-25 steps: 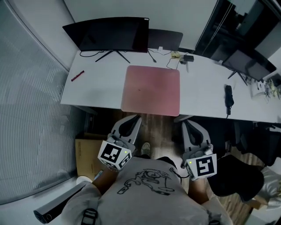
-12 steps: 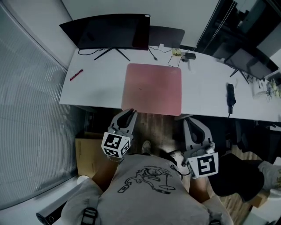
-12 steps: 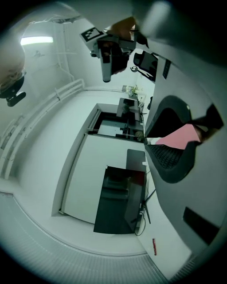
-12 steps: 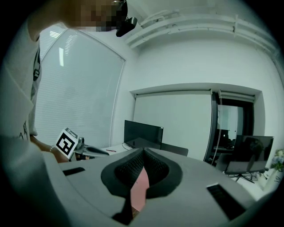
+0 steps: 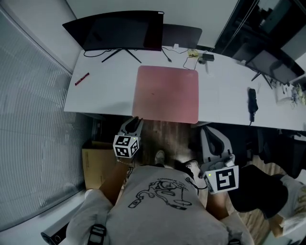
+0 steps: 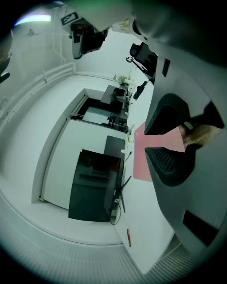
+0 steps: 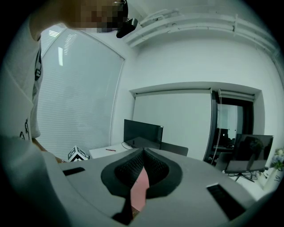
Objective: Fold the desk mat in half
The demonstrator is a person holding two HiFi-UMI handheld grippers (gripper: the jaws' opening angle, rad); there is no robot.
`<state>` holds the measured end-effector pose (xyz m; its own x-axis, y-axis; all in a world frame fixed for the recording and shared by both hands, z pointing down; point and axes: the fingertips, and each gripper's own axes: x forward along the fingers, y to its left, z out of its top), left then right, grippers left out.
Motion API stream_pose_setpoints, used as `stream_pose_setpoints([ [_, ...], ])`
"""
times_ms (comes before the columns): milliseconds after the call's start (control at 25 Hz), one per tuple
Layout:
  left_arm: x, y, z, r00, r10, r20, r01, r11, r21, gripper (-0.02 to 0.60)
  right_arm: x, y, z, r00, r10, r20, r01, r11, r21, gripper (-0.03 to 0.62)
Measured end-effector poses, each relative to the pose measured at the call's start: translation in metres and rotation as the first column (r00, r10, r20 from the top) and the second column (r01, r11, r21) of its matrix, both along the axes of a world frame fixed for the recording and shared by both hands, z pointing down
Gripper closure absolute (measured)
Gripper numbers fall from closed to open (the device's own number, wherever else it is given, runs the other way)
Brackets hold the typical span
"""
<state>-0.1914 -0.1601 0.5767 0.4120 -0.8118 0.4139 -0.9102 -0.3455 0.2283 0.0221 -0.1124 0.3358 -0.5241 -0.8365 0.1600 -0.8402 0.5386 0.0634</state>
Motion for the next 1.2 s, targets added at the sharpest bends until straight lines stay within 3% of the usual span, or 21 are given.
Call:
stream_pose_setpoints([
  [320, -0.033, -0.013, 0.078, 0.995, -0.092, -0.027, 0.087, 0.985, -0.151, 0.476, 0.002, -0.001, 0.011, 0.997, -0.033, -0.075, 0.032, 0.999, -0.018, 0.588],
  [680, -0.053, -0.020, 0.149, 0.987, -0.156, -0.041, 0.139, 0.948, -0.285, 0.466, 0.001, -0.008, 0.011, 0.997, -0.036, -0.068, 0.035, 0.999, -0.016, 0.588],
  [800, -0.057, -0.021, 0.168, 0.987, -0.160, -0.034, 0.141, 0.937, -0.319, 0.459, -0.002, -0.014, 0.004, 1.000, -0.013, -0.016, 0.013, 1.000, 0.003, 0.588],
  [880, -0.058, -0.022, 0.179, 0.983, -0.176, -0.054, 0.147, 0.926, -0.348, 0.449, -0.002, -0.017, 0.003, 1.000, -0.004, -0.009, 0.004, 1.000, -0.002, 0.588],
  [1000, -0.058, -0.025, 0.194, 0.976, -0.199, -0.086, 0.151, 0.910, -0.387, 0.433, 0.004, -0.015, 0.016, 0.997, -0.016, -0.077, 0.012, 0.999, -0.052, 0.588],
  [1200, -0.065, -0.032, 0.216, 0.964, -0.241, -0.113, 0.170, 0.883, -0.437, 0.422, -0.001, -0.023, 0.007, 1.000, -0.021, -0.023, 0.021, 1.000, -0.006, 0.588],
])
